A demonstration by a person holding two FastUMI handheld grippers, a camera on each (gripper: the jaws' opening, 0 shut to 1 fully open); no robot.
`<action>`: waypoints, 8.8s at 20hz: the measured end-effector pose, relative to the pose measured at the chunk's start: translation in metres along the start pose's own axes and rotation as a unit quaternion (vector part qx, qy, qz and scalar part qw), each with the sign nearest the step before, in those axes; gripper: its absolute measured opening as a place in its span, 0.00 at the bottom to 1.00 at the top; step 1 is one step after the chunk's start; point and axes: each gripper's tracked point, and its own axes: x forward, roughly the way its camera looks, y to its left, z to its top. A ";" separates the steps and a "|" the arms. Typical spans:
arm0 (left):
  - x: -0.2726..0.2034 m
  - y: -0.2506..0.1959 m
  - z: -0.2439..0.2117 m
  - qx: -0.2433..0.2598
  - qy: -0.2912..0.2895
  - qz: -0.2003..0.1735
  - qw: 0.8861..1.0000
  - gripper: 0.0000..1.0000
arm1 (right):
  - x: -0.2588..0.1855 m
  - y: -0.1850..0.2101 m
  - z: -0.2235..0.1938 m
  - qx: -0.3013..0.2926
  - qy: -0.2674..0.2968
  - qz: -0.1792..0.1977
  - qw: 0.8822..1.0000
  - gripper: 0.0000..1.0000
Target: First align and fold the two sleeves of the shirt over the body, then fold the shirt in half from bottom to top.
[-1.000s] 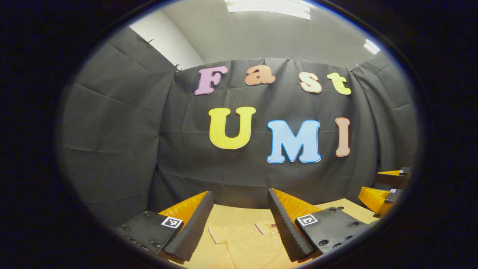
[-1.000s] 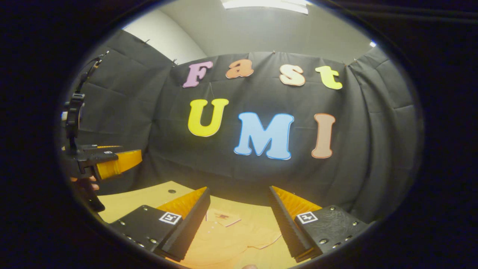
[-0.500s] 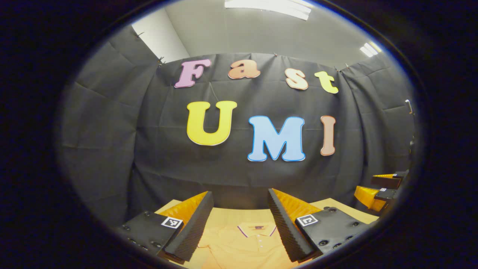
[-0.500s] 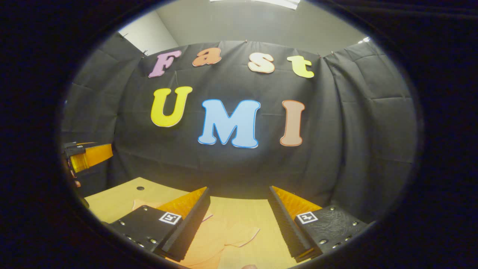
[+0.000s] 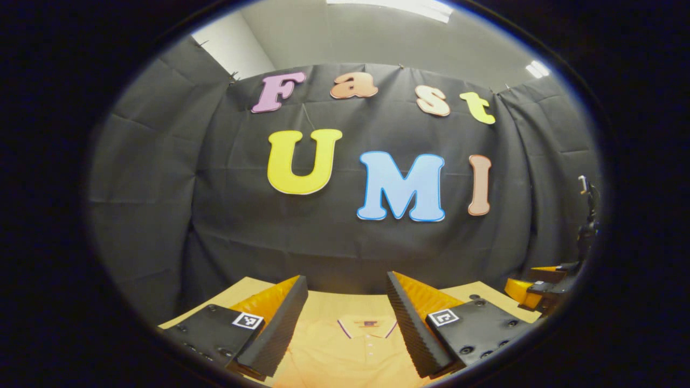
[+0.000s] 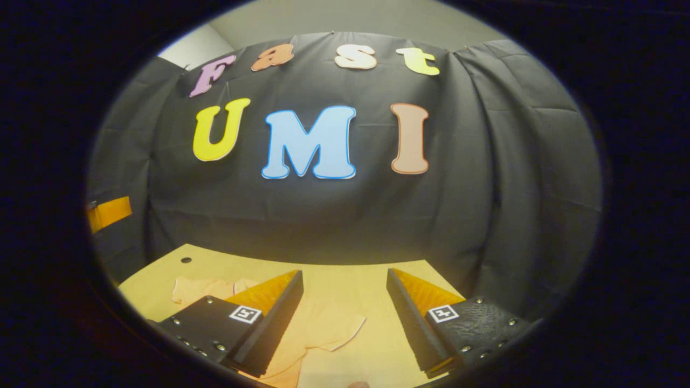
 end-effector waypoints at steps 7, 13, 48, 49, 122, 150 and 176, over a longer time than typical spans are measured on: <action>0.004 -0.001 -0.017 0.013 0.021 0.016 1.000 0.96 | 0.083 -0.015 -0.082 0.001 0.121 -0.022 0.992 0.97; 0.001 0.013 -0.037 0.012 0.042 0.036 0.998 0.96 | 0.126 -0.016 -0.148 0.017 0.207 -0.025 0.978 0.97; -0.011 0.059 -0.045 -0.009 0.047 0.012 0.999 0.95 | 0.116 0.039 -0.145 -0.027 0.250 -0.005 0.968 0.06; -0.013 0.064 -0.046 -0.009 0.047 0.014 0.999 0.94 | 0.115 0.049 -0.143 -0.036 0.246 0.001 0.969 0.06; 0.170 0.234 -0.357 0.010 0.309 0.090 0.947 0.07 | -0.146 0.083 -0.080 0.044 0.155 -0.045 0.986 0.97; 0.150 0.074 -0.350 0.065 0.324 -0.059 0.942 0.48 | -0.176 0.065 -0.106 0.045 0.166 -0.025 0.985 0.96; -0.134 0.111 -0.327 0.041 0.365 -0.058 0.928 0.95 | -0.240 0.085 -0.246 -0.009 0.272 0.070 0.960 0.97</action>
